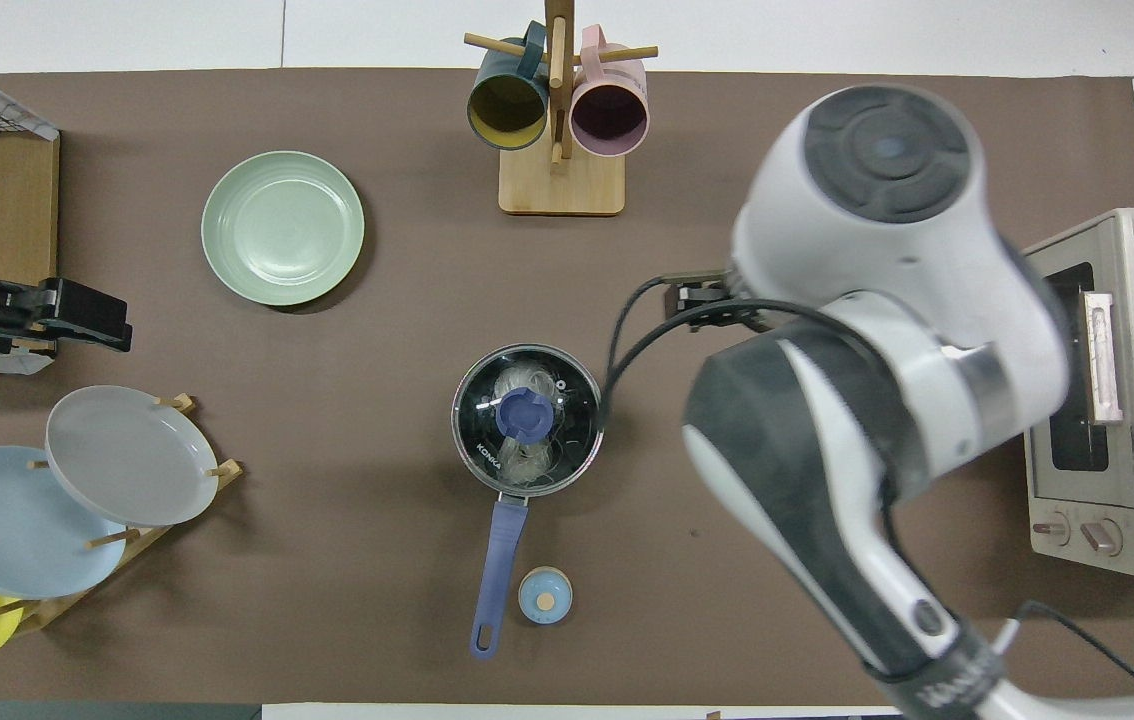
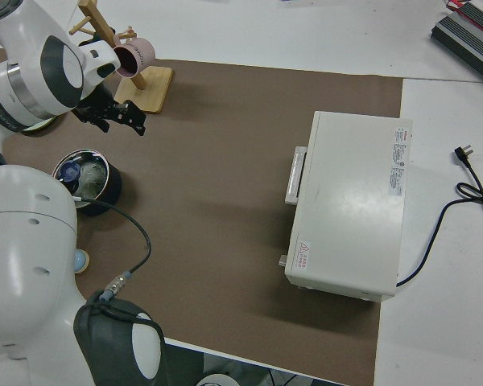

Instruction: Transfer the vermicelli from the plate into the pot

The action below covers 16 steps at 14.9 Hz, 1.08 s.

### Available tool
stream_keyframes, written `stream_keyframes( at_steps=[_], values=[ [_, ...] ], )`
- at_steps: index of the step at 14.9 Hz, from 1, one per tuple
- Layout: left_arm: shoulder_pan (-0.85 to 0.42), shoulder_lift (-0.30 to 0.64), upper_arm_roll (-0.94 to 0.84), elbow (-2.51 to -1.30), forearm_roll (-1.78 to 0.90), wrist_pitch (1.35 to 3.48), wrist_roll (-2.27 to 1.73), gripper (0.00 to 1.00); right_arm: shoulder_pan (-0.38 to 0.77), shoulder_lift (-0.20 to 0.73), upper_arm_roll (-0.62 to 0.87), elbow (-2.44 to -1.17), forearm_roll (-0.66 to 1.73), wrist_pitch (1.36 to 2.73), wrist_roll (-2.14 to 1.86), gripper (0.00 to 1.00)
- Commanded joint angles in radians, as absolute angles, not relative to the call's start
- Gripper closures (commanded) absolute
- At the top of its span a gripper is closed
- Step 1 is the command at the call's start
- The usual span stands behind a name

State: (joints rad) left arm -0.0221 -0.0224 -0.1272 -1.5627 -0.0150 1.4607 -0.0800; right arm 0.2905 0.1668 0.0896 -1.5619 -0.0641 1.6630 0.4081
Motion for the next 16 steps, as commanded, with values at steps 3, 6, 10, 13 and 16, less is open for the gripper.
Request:
stream_keyframes(
  at_steps=[3, 6, 10, 13, 16],
  values=[
    [-0.035, -0.067, -0.117, -1.620, -0.002, 1.474, -0.094, 0.00, 0.088, 0.019, 0.103, -1.554, -0.025, 1.501, 0.189, 0.00],
    [-0.026, -0.058, -0.118, -1.609, -0.002, 1.477, -0.081, 0.00, 0.019, -0.003, 0.097, -1.563, -0.009, 1.449, 0.073, 0.00],
    [-0.025, -0.043, -0.118, -1.601, -0.002, 1.483, -0.087, 0.00, 0.044, -0.002, 0.032, -1.563, -0.021, 1.448, 0.017, 0.00],
    [-0.023, -0.048, -0.121, -1.594, -0.002, 1.483, -0.092, 0.00, 0.049, 0.034, 0.022, -1.509, -0.021, 1.419, 0.011, 0.00],
    [-0.023, -0.055, -0.121, -1.597, 0.000, 1.483, -0.086, 0.00, 0.058, 0.011, 0.015, -1.543, -0.020, 1.417, 0.011, 0.00]
  ],
)
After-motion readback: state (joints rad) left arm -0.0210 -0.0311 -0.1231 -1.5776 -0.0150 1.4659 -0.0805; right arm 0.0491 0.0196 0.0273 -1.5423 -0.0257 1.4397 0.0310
